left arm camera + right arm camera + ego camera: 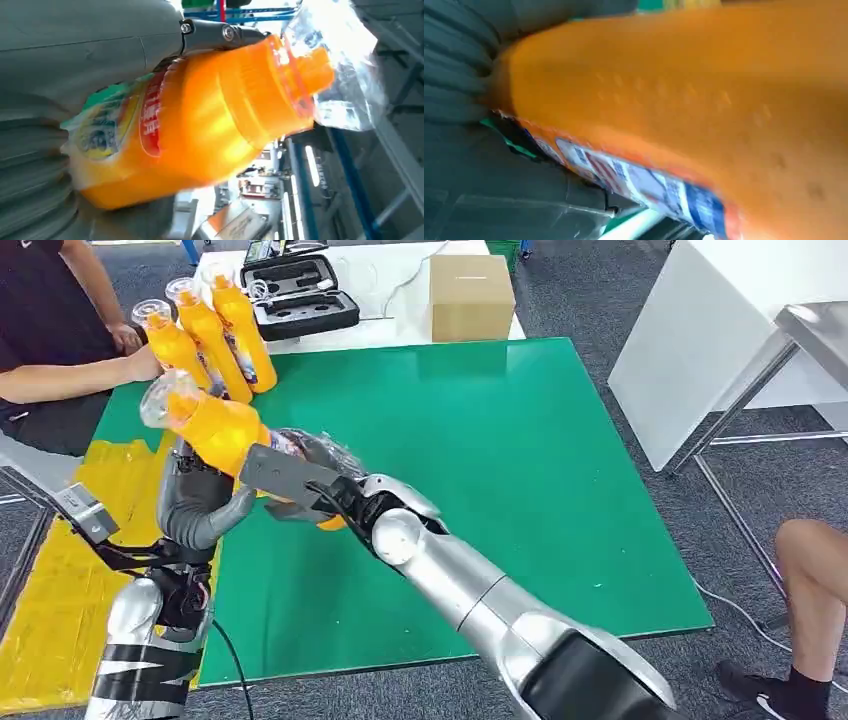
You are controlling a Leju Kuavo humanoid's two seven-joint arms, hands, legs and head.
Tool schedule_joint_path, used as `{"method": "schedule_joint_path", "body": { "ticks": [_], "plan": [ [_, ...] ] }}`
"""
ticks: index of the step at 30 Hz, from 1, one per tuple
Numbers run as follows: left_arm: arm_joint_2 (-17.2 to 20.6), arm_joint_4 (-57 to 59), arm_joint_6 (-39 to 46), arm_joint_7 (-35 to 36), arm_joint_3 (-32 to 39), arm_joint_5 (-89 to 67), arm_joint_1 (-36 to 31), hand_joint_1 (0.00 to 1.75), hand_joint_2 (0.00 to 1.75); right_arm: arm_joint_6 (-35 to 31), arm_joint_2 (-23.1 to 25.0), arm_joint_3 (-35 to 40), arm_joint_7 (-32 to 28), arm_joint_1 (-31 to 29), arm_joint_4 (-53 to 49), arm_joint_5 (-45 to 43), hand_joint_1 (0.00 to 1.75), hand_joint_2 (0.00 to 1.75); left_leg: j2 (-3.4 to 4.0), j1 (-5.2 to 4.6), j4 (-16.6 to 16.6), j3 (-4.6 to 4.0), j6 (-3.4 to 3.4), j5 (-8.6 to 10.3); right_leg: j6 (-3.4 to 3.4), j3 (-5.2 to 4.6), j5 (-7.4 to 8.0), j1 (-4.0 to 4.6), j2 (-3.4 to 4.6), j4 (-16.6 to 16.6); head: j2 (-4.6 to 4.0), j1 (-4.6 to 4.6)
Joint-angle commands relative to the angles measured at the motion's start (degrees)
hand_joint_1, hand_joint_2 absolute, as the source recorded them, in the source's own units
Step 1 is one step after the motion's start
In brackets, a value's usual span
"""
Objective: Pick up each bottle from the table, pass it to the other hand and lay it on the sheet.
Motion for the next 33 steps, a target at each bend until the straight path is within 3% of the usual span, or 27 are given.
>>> {"method": "schedule_joint_path", "body": {
  "ticks": [1,9,18,21,28,29,33],
  "plan": [
    [0.3,3.6,1.0,-1.0,-1.5,-3.8,-1.4,0.0,1.75,-1.0,0.6,19.8,1.7,-5.6,0.5,-5.6,1.75,1.75,0.0,-0.04,0.0,0.11,-0.02,-0.04,-0.04,0.09,-0.05,-0.03,-0.06,0.0,0.0,-0.02],
    [1.7,1.5,2.9,-3.9,4.3,-9.6,2.8,0.0,1.75,0.5,0.6,34.4,2.7,-3.2,-15.9,-4.0,1.75,1.75,0.26,-0.01,0.0,0.25,-0.08,-0.19,-0.12,0.19,-0.12,0.01,0.17,0.0,0.0,0.04],
    [3.8,4.8,3.4,-1.9,1.7,-18.4,1.2,0.0,1.75,1.3,0.6,33.7,2.7,-3.6,-16.6,-2.8,1.75,1.75,-0.07,-0.02,0.0,-0.03,-0.05,0.0,-0.09,0.0,-0.06,-0.01,-0.09,0.0,0.0,-0.09],
    [6.3,7.9,1.8,0.2,-0.2,-20.2,0.7,0.0,1.75,1.9,0.6,32.8,2.2,-3.3,-16.2,-1.9,1.75,1.75,-0.05,-0.02,0.0,0.01,-0.07,0.0,-0.09,0.03,-0.05,-0.02,-0.08,0.0,0.0,-0.07],
    [6.3,8.7,1.2,-1.8,2.3,-18.0,0.9,0.0,1.75,2.4,0.6,32.5,1.9,-3.1,-16.2,-1.0,1.75,1.75,0.01,-0.01,0.0,0.11,-0.13,-0.05,-0.13,0.11,-0.09,0.0,-0.04,0.0,0.0,-0.07],
    [5.8,7.8,0.8,-2.4,3.0,-16.8,1.3,1.73,1.75,2.4,0.6,32.4,1.9,-3.0,-16.1,-1.0,1.75,1.75,-0.01,-0.01,0.0,0.04,-0.11,0.01,-0.1,0.04,-0.05,-0.01,-0.04,0.0,0.0,-0.07],
    [5.3,5.2,0.1,-3.3,4.2,-15.3,2.6,1.75,1.75,2.2,0.6,31.9,1.8,-3.0,-15.0,-0.9,1.75,1.75,-0.02,-0.01,0.0,0.04,-0.11,-0.01,-0.1,0.05,-0.06,0.0,-0.05,0.0,0.0,-0.07]
  ]
}}
